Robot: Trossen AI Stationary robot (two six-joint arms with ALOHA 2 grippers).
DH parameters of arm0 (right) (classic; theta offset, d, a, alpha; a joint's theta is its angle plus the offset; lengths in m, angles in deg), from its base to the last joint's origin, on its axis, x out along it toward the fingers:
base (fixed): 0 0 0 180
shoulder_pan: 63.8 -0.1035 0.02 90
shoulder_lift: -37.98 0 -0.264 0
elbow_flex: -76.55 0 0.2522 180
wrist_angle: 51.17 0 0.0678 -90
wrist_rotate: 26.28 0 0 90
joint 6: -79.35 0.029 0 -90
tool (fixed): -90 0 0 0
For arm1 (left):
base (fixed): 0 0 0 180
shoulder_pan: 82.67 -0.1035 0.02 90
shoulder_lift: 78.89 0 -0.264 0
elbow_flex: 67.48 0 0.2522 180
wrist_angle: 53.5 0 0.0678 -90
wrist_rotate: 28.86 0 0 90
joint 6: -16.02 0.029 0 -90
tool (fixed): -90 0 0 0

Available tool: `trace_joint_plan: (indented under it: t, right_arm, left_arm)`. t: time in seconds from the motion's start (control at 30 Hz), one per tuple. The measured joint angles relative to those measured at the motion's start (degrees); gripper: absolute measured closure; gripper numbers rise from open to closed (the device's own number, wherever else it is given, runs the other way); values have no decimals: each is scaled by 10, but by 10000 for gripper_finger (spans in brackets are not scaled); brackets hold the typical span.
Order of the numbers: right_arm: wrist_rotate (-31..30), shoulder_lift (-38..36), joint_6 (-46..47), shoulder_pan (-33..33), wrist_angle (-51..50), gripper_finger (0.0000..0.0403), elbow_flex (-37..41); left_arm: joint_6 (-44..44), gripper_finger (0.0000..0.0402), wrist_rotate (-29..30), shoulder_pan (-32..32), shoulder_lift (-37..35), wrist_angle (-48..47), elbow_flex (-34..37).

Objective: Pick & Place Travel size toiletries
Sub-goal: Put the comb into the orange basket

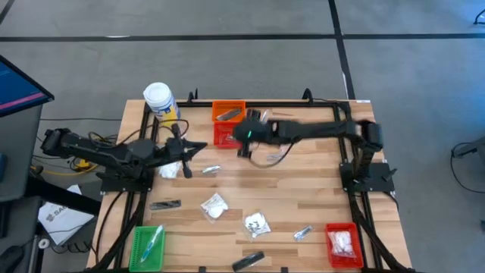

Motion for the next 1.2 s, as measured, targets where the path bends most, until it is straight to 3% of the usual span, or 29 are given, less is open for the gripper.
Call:
trace_joint_plan:
  t: [0.17, 0.3, 0.43, 0.57, 1.0, 1.1, 1.2]
  right_arm:
    - [176, -42, -21, 98, 23, 402, 0]
    - [246, -47, -61, 157, 46, 402, 0]
    - [250, -22, -90, 193, 45, 402, -17]
    - [250, 32, -93, 212, -1, 402, -87]
    - [264, 293, -129, 230, -265, 403, -454]
    - [279, 333, -136, 233, -307, 403, -501]
    - [283, 348, -144, 234, -313, 403, -493]
  left_arm:
    - [-25, 402, 2, 3, -86, -88, 1]
    - [-60, 402, -3, 4, -122, -131, 1]
    - [-74, 402, -37, 4, -126, -130, 1]
    - [-75, 402, -52, 4, -111, -131, 1]
    - [-79, 402, -52, 4, -49, -127, 1]
    - [-79, 402, -52, 4, -37, -126, 1]
    - [-79, 402, -52, 4, -29, -126, 1]
